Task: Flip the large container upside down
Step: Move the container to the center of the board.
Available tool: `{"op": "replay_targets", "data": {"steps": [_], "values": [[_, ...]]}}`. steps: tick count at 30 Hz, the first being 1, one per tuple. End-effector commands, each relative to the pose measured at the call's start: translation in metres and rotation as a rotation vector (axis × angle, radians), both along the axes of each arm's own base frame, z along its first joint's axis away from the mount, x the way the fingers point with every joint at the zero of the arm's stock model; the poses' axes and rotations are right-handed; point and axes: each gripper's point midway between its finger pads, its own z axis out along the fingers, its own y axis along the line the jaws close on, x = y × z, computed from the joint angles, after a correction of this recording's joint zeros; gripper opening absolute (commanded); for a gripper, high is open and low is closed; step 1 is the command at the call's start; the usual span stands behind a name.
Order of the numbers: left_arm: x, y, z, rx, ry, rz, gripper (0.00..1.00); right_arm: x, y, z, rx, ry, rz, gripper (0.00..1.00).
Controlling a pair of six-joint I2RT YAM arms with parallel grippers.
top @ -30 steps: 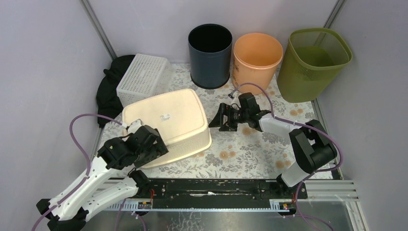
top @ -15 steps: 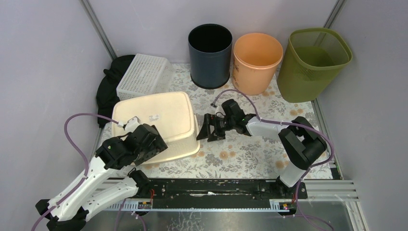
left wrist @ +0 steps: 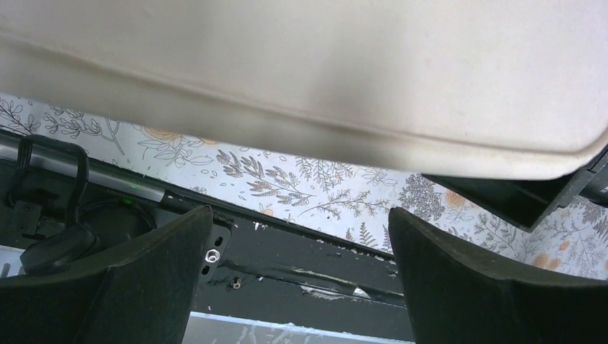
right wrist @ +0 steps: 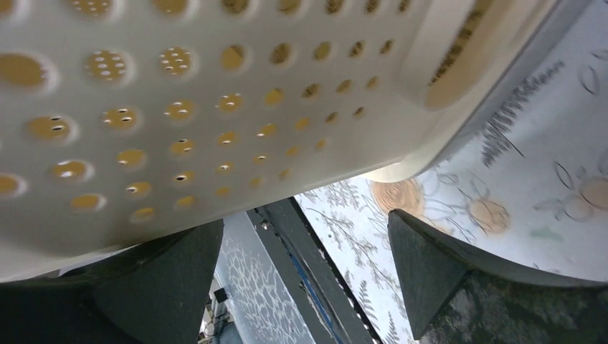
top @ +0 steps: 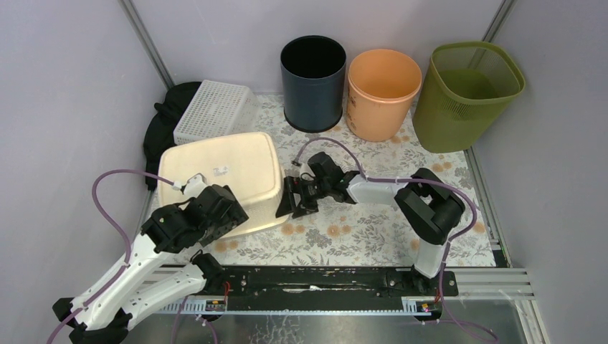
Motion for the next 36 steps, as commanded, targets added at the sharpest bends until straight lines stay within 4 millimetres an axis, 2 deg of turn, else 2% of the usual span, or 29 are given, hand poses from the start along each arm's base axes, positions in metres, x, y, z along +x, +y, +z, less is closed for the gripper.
{"op": "replay_targets", "data": {"steps": [1,6,9,14,20,23,24,28,31,36], "values": [[0.006,0.007,0.012,-0.002,-0.054,0.044,1.00,0.006,0.026,0.027,0.060,-0.071,0.031,0.92],[0.005,0.009,0.013,0.004,-0.055,0.048,1.00,-0.001,0.007,0.027,0.010,-0.105,0.023,0.92],[0.005,0.009,0.011,0.009,-0.052,0.045,1.00,0.005,-0.007,0.030,-0.029,-0.132,-0.013,0.92],[0.007,0.005,0.009,-0.001,-0.051,0.037,1.00,0.030,-0.027,0.050,-0.010,-0.158,-0.100,0.91],[0.009,0.001,0.009,-0.007,-0.054,0.026,1.00,0.077,-0.046,0.063,0.004,-0.192,-0.217,0.91],[0.010,-0.001,0.009,-0.012,-0.054,0.021,1.00,0.098,-0.043,0.071,0.030,-0.211,-0.250,0.90],[0.010,-0.001,0.009,-0.014,-0.055,0.021,1.00,0.103,-0.040,0.064,0.023,-0.199,-0.253,0.89],[0.011,-0.002,0.010,-0.015,-0.058,0.019,1.00,0.120,-0.024,0.064,0.060,-0.188,-0.262,0.86],[0.011,-0.003,0.010,-0.017,-0.058,0.018,1.00,0.127,-0.015,0.061,0.103,-0.170,-0.278,0.85],[0.011,-0.003,0.009,-0.017,-0.057,0.015,1.00,0.126,-0.004,0.061,0.197,-0.120,-0.284,0.83]]}}
